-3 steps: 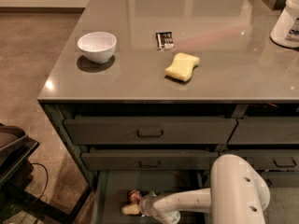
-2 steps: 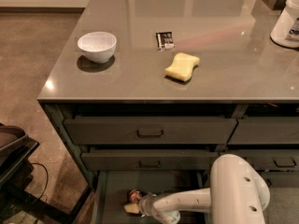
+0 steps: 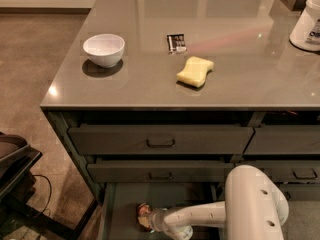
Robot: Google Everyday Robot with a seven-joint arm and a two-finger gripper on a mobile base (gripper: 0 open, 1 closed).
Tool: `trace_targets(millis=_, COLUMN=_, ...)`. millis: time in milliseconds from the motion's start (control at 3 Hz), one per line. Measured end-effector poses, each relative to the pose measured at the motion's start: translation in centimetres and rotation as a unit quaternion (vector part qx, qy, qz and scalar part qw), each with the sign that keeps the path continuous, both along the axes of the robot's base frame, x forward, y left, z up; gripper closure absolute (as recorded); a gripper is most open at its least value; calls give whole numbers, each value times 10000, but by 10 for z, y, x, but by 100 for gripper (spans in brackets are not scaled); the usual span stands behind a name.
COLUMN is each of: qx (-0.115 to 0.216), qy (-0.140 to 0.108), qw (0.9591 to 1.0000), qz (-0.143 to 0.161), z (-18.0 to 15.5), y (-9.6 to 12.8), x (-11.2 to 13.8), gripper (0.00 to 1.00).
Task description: Pick coke can from bottom drawer and place on counter
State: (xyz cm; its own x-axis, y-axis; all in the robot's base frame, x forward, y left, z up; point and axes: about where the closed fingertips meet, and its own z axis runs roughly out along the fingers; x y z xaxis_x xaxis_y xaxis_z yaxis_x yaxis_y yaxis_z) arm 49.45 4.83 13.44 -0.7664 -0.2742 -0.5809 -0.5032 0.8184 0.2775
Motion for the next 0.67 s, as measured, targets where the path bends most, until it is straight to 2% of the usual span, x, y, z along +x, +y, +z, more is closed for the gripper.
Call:
trace_targets(millis=333, qx=0, qy=0, qw=10000, qz=0, z=0, y=0, x=0, gripper=88)
trace_targets(millis=667, qx=0, qy=0, qw=10000, qz=0, z=0, y=0, x=0, gripper=100)
